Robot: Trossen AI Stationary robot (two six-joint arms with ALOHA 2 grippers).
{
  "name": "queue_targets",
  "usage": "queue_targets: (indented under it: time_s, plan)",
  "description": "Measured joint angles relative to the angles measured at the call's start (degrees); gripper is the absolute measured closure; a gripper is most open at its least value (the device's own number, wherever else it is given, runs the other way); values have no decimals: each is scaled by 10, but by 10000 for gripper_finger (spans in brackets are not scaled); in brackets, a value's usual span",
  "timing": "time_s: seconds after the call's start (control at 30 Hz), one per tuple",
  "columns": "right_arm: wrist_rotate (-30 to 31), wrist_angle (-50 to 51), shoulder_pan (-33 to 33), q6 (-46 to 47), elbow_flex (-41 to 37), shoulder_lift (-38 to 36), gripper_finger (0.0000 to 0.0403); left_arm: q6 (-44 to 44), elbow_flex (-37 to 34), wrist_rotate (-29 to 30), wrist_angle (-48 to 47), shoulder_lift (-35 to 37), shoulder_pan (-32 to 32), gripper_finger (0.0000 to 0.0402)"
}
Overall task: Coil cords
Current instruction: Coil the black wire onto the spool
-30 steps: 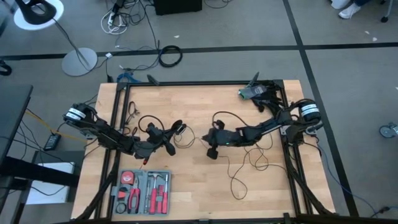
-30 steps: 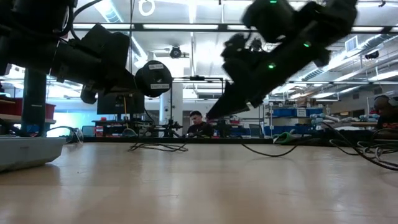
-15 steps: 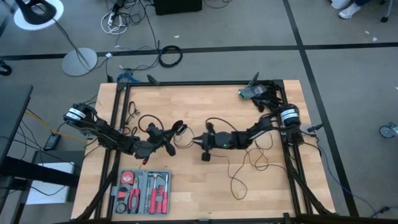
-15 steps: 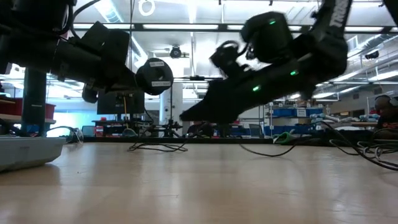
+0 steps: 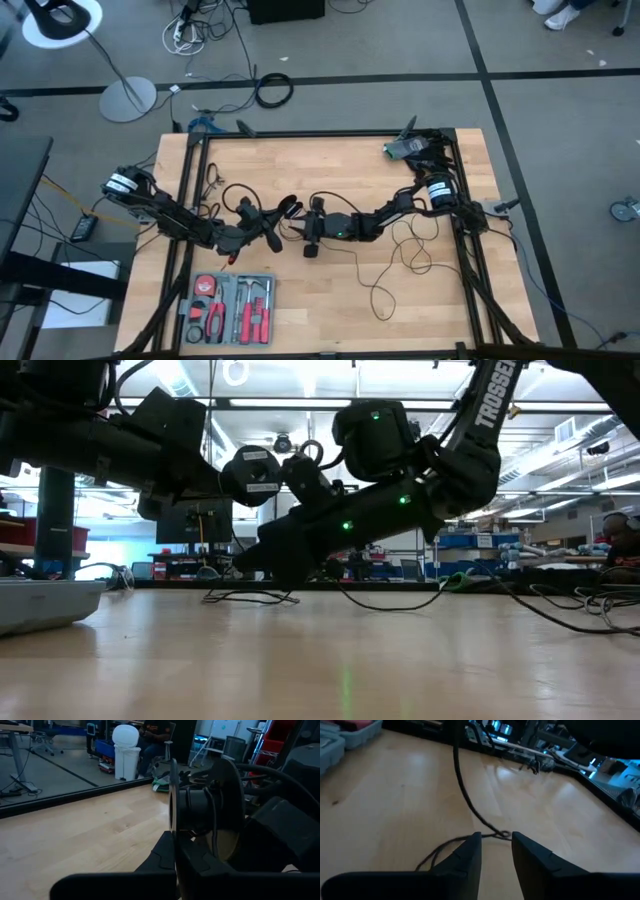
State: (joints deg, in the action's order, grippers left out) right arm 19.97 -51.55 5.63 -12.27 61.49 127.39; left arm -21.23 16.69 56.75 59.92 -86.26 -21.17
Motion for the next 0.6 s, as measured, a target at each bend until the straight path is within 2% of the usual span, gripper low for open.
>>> queue_targets:
  time_s: [0.17,0.27,0.33,0.43,0.6]
  plan:
    - [0,-10,-4,2,2,0,303,0,0,0,1,0,0,401]
    - [-27,-12,-10,21,2,0,317,0,0,0,3,0,0,401]
    - [-51,-9,-14,43,2,0,336,0,0,0,3,0,0,401]
    - [-78,-9,-18,83,2,0,384,0,0,0,2,0,0,401]
    - [-52,43,-21,127,2,0,397,0,0,0,-7,0,0,401]
